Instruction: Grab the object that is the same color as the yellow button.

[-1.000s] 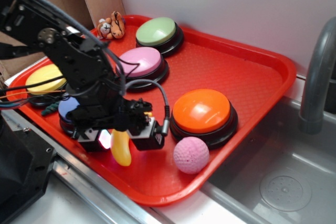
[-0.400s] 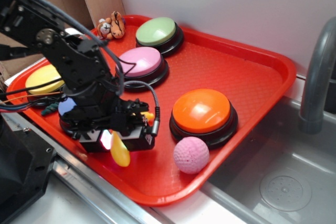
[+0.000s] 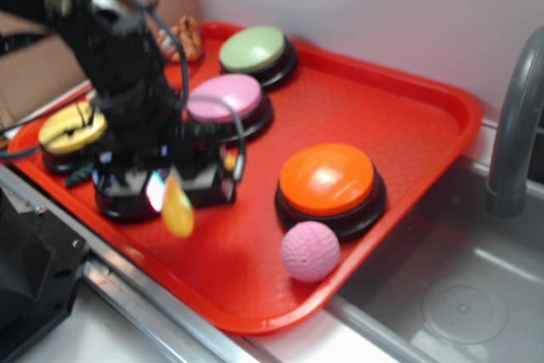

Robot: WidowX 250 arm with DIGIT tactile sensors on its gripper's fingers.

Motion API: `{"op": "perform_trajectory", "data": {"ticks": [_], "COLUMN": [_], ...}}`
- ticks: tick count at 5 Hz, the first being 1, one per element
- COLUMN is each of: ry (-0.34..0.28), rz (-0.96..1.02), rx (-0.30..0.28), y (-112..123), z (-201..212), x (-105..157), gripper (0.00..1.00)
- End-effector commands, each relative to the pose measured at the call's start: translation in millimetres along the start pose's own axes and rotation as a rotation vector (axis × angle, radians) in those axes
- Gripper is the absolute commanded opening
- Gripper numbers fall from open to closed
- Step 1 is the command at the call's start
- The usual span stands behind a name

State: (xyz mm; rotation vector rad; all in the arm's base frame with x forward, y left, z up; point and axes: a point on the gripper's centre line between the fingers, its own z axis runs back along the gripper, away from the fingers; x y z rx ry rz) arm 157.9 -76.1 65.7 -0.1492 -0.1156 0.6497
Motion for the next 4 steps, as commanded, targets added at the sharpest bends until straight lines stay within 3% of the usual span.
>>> {"op": "perform_trajectory", "data": {"ticks": [1,2,3,4], "ry": [-0.051,-0.058,-0.085,-0.036], "rz": [-0.184,-0.223,-0.264,-0.190], "rx": [0.030,0.083,0.043,0.027], "y": [-11,-9,-7,5], "z": [70,93,103,107], "x": [47,66,71,77], "gripper": [0.00,0.00,0.00,0.00]}}
